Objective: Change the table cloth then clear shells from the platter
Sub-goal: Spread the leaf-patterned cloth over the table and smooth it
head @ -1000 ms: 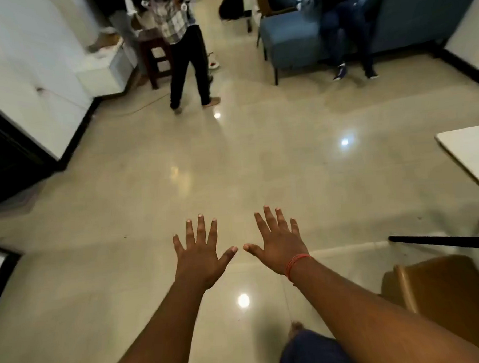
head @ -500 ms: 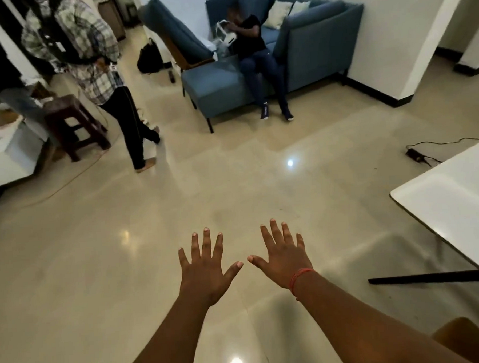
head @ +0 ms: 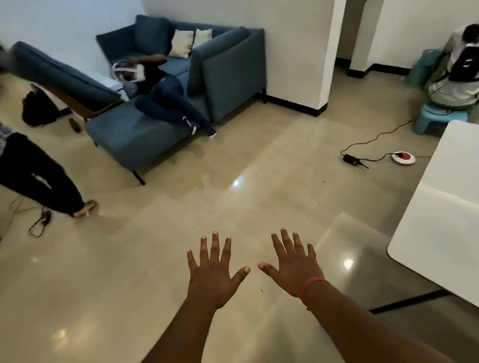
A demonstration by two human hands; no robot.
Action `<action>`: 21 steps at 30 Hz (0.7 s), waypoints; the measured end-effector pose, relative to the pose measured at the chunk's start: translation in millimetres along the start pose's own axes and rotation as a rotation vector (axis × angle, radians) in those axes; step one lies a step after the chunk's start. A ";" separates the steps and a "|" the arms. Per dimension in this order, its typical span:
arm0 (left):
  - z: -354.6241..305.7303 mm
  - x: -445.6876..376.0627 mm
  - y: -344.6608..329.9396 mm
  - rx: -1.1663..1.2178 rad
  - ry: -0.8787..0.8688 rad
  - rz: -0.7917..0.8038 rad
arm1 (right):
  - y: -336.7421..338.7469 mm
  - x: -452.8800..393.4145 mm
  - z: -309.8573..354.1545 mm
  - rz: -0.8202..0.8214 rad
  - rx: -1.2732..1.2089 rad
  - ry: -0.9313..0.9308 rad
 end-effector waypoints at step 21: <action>-256.2 -432.1 100.3 -0.126 -0.444 0.060 | 145.5 -283.4 -290.8 -0.094 -0.169 -0.402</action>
Point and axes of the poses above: each hand's wrist, its own x-axis away from the middle knuckle, its own y-axis out of the back of the hand, z = x × y, the point moved 4 cm from there along -x, towards the middle knuckle, and after that the axes turned 4 degrees about y, right-handed, at the moved point
